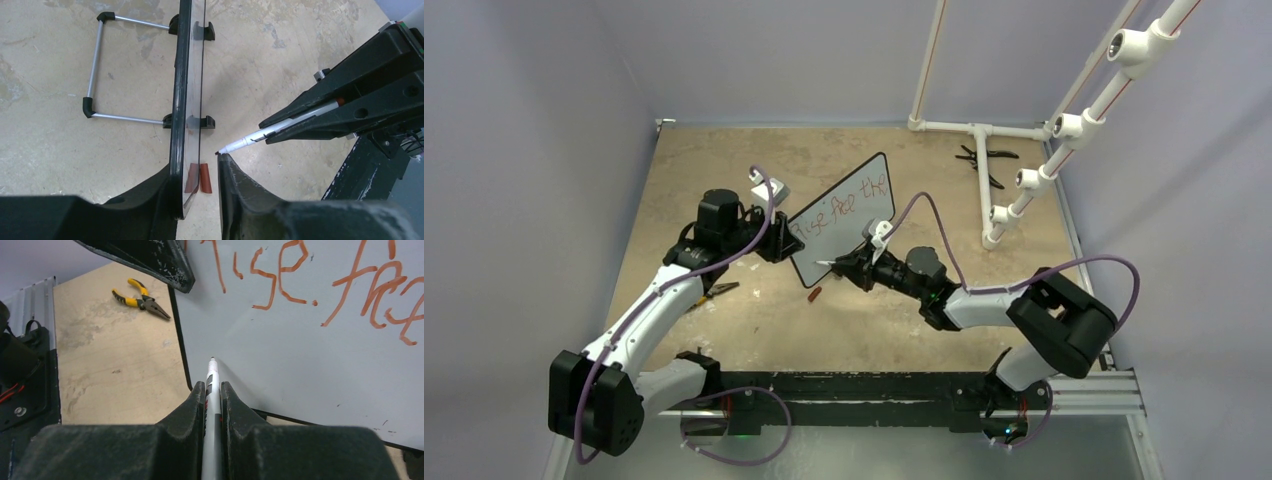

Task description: Write a sentence on the whiteboard

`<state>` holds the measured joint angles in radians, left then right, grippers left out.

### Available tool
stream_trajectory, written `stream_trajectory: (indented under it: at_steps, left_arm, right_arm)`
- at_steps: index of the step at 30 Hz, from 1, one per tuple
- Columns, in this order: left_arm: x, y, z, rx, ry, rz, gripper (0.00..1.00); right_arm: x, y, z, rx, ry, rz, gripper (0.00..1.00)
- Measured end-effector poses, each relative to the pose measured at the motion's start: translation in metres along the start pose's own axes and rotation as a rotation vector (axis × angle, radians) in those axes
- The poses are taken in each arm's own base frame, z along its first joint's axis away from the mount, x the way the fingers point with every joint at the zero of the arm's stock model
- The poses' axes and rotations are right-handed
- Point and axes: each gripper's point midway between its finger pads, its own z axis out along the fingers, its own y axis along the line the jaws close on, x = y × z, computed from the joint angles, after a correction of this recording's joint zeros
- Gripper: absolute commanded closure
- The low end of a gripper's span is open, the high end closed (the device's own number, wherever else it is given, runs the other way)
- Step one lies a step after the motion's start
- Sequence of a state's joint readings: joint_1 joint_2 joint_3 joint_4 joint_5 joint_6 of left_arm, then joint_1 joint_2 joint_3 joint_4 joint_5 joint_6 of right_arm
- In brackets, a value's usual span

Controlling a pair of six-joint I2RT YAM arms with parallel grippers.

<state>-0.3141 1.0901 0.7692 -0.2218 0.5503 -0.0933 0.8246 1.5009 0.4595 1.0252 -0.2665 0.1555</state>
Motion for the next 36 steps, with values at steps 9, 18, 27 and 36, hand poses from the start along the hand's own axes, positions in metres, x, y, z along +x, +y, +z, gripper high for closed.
stream_trajectory:
  at_steps: [9, 18, 27, 36]
  left_arm:
    - [0.001, 0.002, 0.0, -0.008, 0.003, 0.011, 1.0]
    - [0.001, 0.004, 0.0, -0.015, 0.003, 0.024, 1.0]
    - [0.0, 0.007, -0.001, -0.026, 0.001, 0.023, 1.0]
    - [0.0, 0.007, -0.001, -0.027, 0.0, 0.031, 1.0]
  right_arm:
    - [0.009, -0.011, 0.008, 0.047, 0.021, 0.007, 1.0]
    - [0.008, -0.015, 0.011, 0.067, 0.018, 0.007, 1.0]
    - [0.009, -0.008, 0.017, 0.031, 0.032, -0.001, 1.0]
    - [0.025, 0.0, 0.021, 0.025, 0.093, -0.005, 1.0]
